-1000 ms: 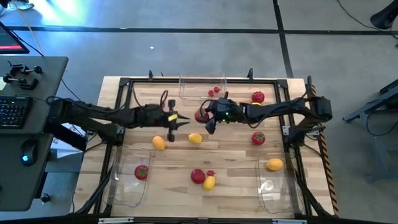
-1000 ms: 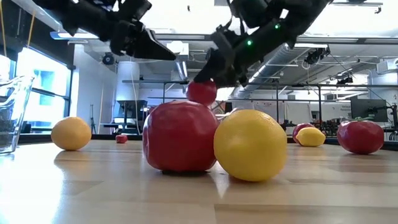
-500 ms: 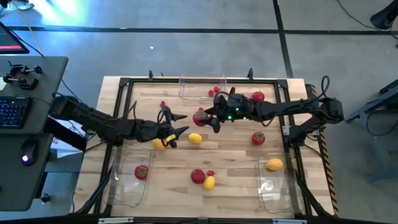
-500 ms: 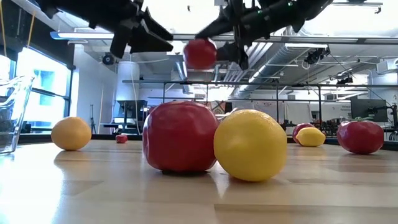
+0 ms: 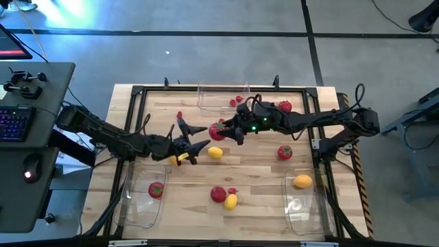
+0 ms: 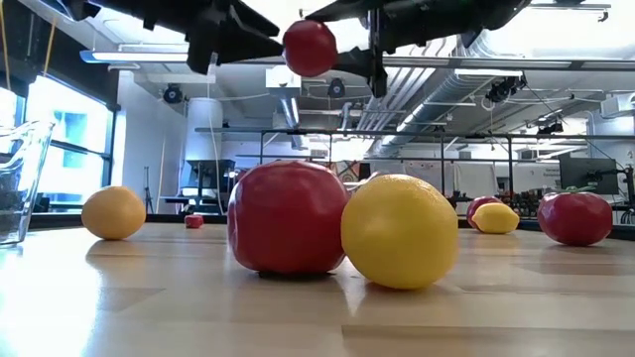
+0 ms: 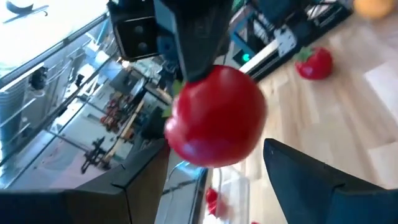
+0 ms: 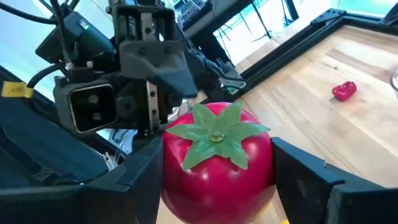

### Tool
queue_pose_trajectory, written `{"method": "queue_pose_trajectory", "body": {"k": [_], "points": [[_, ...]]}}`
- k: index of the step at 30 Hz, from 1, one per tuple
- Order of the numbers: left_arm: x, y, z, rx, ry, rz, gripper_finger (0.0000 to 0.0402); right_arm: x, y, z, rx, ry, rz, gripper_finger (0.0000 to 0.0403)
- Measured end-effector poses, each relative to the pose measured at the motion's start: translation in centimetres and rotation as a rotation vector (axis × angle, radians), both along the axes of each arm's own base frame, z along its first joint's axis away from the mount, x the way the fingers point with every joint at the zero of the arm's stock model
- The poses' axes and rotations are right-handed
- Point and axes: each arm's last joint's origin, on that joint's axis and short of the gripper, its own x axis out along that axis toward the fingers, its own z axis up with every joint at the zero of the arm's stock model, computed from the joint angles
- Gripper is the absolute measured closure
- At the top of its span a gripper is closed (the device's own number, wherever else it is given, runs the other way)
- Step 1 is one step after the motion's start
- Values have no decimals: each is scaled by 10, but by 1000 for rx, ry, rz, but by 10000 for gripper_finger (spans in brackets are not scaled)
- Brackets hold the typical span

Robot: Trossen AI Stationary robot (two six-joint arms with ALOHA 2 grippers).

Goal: Sort produce into baskets
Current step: Put the red tomato into the bottom left transparent bin

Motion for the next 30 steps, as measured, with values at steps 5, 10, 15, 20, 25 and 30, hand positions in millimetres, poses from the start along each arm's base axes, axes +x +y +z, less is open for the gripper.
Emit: {"method": "queue_pose_trajectory", "body": {"k": [5, 10, 15, 20, 25, 30], "points": [[1, -2, 2, -59, -42, -41, 150, 0, 1, 2, 3, -21, 14, 166], [1, 1, 3, -107, -75, -30, 143, 1, 5, 2, 17, -21, 24, 166], [4, 4, 1, -122, -85, -20, 120, 1, 9, 3, 27, -27, 32, 166], [12, 1, -4, -91, -78, -32, 112, 1, 11, 2, 29, -23, 37, 166], [20, -1, -1, -57, -66, 8, 111, 1, 10, 3, 28, -22, 35, 166], [22, -1, 0, -43, -60, 7, 111, 1, 10, 2, 27, -17, 37, 166]]}}
